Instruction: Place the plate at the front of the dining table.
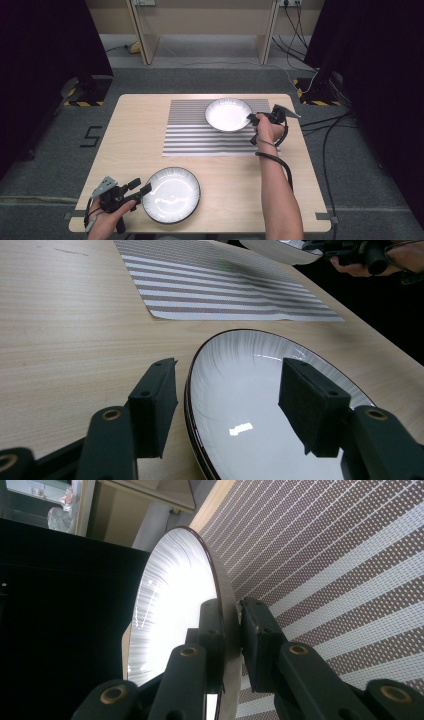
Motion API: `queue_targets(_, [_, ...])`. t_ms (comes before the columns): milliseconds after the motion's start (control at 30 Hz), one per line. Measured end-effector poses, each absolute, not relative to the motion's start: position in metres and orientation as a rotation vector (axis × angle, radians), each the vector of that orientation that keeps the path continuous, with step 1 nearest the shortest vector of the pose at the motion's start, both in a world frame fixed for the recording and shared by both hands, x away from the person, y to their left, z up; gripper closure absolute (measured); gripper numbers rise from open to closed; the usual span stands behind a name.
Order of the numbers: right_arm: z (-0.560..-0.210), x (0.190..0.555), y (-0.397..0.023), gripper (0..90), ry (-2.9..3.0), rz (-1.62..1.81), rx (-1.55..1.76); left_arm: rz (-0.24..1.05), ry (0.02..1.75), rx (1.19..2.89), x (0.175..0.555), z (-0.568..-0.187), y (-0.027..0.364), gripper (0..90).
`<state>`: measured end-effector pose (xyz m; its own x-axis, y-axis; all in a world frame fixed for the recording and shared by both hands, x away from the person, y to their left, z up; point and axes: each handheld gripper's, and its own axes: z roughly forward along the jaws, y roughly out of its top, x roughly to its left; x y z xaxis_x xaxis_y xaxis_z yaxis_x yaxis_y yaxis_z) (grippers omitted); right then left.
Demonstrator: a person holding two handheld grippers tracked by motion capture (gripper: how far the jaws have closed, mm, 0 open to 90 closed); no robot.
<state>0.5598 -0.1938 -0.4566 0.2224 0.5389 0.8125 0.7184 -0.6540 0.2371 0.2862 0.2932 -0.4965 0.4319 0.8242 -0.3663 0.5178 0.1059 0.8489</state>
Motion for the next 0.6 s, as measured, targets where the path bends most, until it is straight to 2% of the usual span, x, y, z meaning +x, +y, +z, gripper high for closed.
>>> queue_targets(600, [-0.4641, 0.5645, -0.1921, 79.8, -1.196, -1.391, -2.317, 0.338, 1.221, 1.553, 0.2861, -0.4967, 0.2934, 39.5])
